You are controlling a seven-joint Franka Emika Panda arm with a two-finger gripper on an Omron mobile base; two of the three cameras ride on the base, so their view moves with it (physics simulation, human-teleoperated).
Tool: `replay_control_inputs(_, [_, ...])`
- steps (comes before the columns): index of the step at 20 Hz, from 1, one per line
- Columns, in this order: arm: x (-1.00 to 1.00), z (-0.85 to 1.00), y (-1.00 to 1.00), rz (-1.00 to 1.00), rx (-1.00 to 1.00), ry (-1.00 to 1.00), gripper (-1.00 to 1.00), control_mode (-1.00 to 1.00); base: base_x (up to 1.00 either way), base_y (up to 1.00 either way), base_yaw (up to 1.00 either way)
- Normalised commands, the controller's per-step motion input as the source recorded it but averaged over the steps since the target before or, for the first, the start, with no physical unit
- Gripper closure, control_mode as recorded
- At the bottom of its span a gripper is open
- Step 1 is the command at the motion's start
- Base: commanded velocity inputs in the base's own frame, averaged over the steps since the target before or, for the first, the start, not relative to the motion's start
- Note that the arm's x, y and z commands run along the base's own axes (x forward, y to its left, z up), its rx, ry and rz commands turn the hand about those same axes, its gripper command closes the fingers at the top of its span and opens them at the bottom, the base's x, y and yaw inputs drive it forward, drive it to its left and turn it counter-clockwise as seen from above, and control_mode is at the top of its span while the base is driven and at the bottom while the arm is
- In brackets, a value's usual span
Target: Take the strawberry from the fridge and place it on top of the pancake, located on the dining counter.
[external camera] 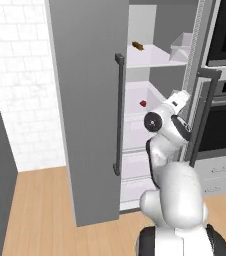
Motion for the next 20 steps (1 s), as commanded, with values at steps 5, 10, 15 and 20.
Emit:
replay_control_inputs(5, [0.71, 0.02, 0.18, -0.39, -0.1, 0.08, -1.0, -1.0, 0.0, 0.0, 0.0])
replay_control_inputs(10, [0.71, 0.04, -0.11, -0.22, -0.01, 0.14, -1.0, -1.0, 0.0, 0.0, 0.0])
replay_control_inputs(15, [0.27, 0.19, -0.31, -0.11, 0.0, 0.03, -1.0, -1.0, 0.0, 0.0, 0.0])
replay_control_inputs(20, [-0.2, 0.15, -0.64, -0.03, 0.0, -0.06, -1.0, -1.0, 0.0, 0.0, 0.0])
